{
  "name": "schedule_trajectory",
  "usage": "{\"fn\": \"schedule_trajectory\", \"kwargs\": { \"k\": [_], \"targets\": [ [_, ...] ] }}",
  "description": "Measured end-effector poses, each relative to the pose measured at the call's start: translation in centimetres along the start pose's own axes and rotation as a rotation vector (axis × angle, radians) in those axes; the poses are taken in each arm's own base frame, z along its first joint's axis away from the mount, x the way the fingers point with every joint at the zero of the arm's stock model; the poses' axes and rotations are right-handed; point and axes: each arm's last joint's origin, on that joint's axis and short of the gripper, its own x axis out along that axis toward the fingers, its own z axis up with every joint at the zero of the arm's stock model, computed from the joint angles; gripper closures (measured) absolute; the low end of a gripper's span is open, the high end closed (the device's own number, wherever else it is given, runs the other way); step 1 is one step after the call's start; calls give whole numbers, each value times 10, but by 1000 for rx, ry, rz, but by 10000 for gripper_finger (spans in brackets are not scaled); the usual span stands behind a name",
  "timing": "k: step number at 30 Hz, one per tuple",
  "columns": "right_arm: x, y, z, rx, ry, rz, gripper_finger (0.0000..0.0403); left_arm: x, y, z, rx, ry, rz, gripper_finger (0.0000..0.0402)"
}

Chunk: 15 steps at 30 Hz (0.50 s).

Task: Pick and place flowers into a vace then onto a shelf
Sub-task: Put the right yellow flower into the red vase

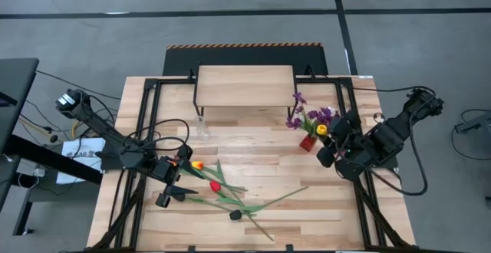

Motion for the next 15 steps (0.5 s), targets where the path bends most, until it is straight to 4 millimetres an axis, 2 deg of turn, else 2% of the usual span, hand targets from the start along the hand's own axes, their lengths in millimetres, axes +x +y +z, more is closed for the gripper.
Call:
{"fn": "schedule_trajectory", "kwargs": {
  "k": [15],
  "targets": [
    [1, 3, -4, 24, 1, 20, 299, 0, 0, 0, -1, 0, 0, 209]
  ]
}}
